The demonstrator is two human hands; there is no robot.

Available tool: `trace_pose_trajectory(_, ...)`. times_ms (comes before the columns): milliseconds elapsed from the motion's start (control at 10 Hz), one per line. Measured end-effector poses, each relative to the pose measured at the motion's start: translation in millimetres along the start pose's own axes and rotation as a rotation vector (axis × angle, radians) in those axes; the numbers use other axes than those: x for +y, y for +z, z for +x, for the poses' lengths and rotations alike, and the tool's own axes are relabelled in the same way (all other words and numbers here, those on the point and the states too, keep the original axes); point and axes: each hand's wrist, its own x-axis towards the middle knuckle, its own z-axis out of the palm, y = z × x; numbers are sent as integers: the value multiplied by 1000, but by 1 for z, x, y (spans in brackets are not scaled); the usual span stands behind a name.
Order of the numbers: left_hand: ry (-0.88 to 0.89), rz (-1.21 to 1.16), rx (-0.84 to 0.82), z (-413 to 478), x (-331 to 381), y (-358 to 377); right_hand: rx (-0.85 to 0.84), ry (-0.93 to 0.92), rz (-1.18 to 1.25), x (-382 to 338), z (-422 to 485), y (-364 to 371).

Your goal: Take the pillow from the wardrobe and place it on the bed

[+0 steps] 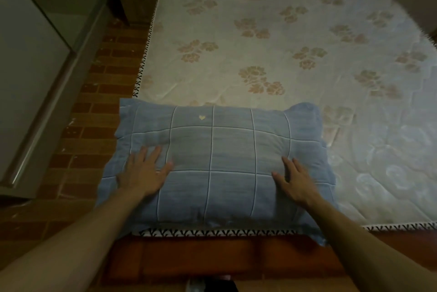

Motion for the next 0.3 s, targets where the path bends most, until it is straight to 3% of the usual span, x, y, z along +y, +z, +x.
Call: trace_pose_trajectory(300,43,-109,40,-30,8,-21,138,-41,168,-16,-28,-16)
